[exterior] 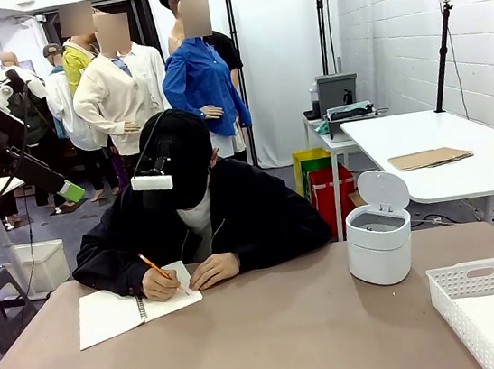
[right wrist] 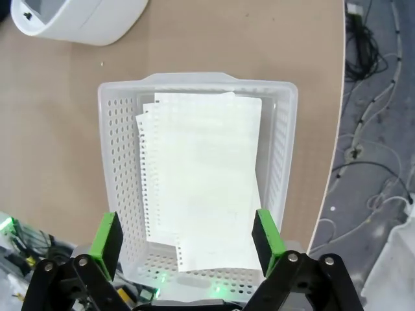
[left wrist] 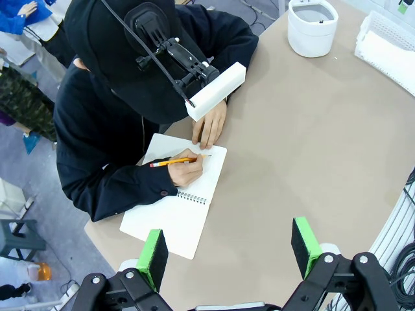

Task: Sort the paper based on its condition.
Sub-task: If a person hands you a paper, place it in the Organizing basket , and if it's crumpled, put it in the Trash can.

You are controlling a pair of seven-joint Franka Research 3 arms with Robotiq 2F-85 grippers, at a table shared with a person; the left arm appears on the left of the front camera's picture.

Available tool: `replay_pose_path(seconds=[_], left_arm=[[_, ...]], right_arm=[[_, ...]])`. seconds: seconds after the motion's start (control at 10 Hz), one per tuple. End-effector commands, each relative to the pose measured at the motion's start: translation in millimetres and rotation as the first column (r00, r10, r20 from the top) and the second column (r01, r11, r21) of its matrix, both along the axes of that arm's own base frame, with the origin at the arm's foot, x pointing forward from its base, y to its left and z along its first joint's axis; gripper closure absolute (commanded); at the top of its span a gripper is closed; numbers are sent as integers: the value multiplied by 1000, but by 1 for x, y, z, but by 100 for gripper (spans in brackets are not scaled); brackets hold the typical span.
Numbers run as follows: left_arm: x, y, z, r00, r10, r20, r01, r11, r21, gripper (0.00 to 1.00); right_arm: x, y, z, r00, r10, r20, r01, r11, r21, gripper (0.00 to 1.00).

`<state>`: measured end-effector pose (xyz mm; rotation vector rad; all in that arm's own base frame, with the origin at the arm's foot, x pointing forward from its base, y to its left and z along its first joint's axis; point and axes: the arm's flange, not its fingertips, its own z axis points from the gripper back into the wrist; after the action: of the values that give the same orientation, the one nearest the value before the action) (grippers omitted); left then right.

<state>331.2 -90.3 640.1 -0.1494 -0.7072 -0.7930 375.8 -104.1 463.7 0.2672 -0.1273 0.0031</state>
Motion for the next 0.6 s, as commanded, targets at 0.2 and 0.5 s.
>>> replay_pose_path(seconds=[0.2, 0.5], left_arm=[[-1, 0, -1, 1000, 7, -3, -7, 1000, 9, 0], [-1, 0, -1, 1000, 7, -3, -7, 1000, 9, 0]], right_arm=[[-2, -1, -5, 1000, -23, -10, 23, 1000, 9, 0], [-2, -1, -5, 1000, -23, -10, 23, 1000, 9, 0]])
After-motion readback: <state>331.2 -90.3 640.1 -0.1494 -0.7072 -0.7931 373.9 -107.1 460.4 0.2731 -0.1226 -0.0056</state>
